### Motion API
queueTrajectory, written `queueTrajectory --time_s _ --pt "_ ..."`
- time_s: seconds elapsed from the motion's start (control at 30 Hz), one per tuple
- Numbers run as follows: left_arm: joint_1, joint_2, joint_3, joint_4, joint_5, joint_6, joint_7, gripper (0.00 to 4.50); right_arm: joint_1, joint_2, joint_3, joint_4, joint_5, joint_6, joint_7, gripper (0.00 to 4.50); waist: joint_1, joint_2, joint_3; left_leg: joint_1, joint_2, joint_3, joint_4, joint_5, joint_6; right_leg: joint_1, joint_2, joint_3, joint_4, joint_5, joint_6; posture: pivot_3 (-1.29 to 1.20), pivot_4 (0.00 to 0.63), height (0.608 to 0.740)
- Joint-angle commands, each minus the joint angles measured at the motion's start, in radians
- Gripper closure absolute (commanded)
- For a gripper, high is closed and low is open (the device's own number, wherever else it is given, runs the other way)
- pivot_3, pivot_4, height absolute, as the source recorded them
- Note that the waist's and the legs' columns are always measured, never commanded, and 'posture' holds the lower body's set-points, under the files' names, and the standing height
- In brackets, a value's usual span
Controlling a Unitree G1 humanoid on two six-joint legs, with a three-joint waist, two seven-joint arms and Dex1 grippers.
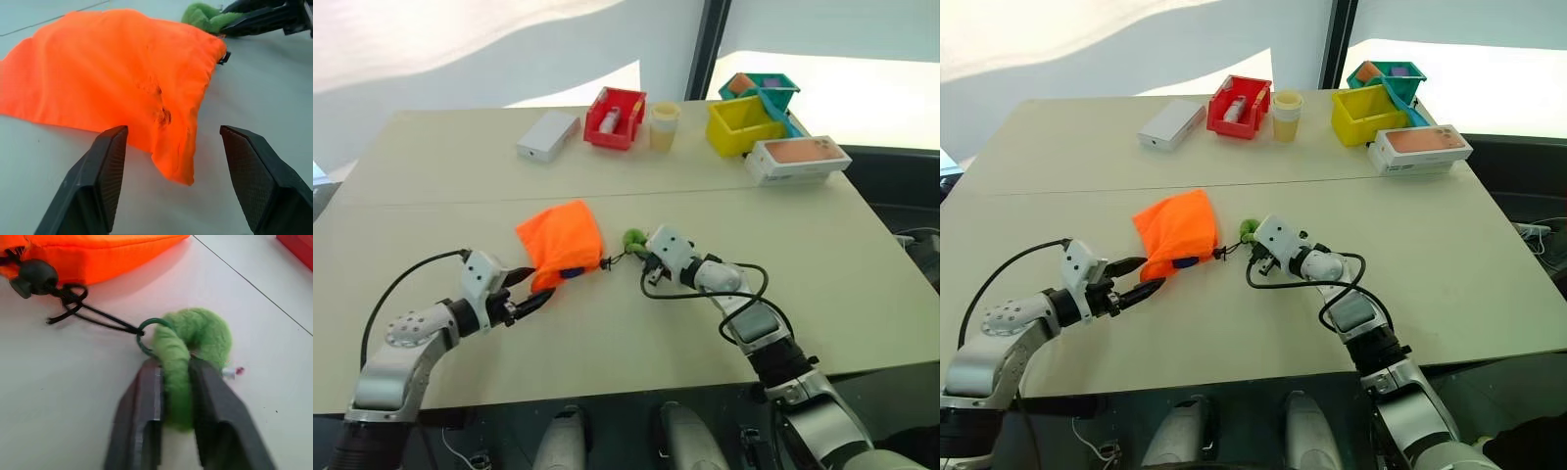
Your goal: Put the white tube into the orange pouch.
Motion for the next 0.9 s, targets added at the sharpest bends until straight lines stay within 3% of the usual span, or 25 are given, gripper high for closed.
queueTrajectory --time_s 0.03,0.27,0.47,0.6,0.9 --pt "-0.026 0.033 0.068 -0.043 -0.094 0.063 -0.029 1.16 0.035 -0.035 -0.035 -0.095 -0.001 0.014 0.003 4.48 0.003 0.0 0.0 0.0 0.0 0.0 0.0 0.0 0.0 0.0 0.0 0.0 0.0 0.0 0.0 0.0 0.15 0.74" --pt "-0.118 0.071 0.07 -0.017 -0.153 0.116 -0.071 1.16 0.117 -0.091 -0.092 -0.265 0.036 0.076 0.021 4.48 0.003 0.0 0.0 0.0 0.0 0.0 0.001 0.0 0.0 0.001 0.0 0.0 0.0 0.0 0.0 0.0 0.15 0.74" --pt "-0.29 0.077 -0.071 0.1 -0.097 0.068 -0.201 1.16 0.132 -0.096 -0.126 -0.337 0.062 0.113 0.017 4.48 0.003 0.0 0.0 0.0 0.0 -0.001 0.001 0.0 0.0 0.001 0.001 0.0 0.0 0.0 0.0 0.0 0.15 0.74" --pt "-0.411 0.069 -0.197 0.222 0.015 -0.038 -0.292 0.04 0.129 -0.099 -0.138 -0.361 0.076 0.133 0.02 4.5 0.003 0.0 0.0 0.0 -0.001 0.0 0.001 0.0 0.0 0.001 0.001 0.0 0.0 0.0 0.0 0.0 0.15 0.74" --pt "-0.638 -0.057 -0.422 0.484 0.286 -0.381 -0.378 0.04 0.131 -0.104 -0.145 -0.392 0.083 0.148 0.01 4.5 0.004 0.0 0.0 -0.002 -0.001 -0.001 0.003 0.0 0.0 0.001 0.001 0.0 0.0 0.0 0.001 0.0 0.15 0.74"
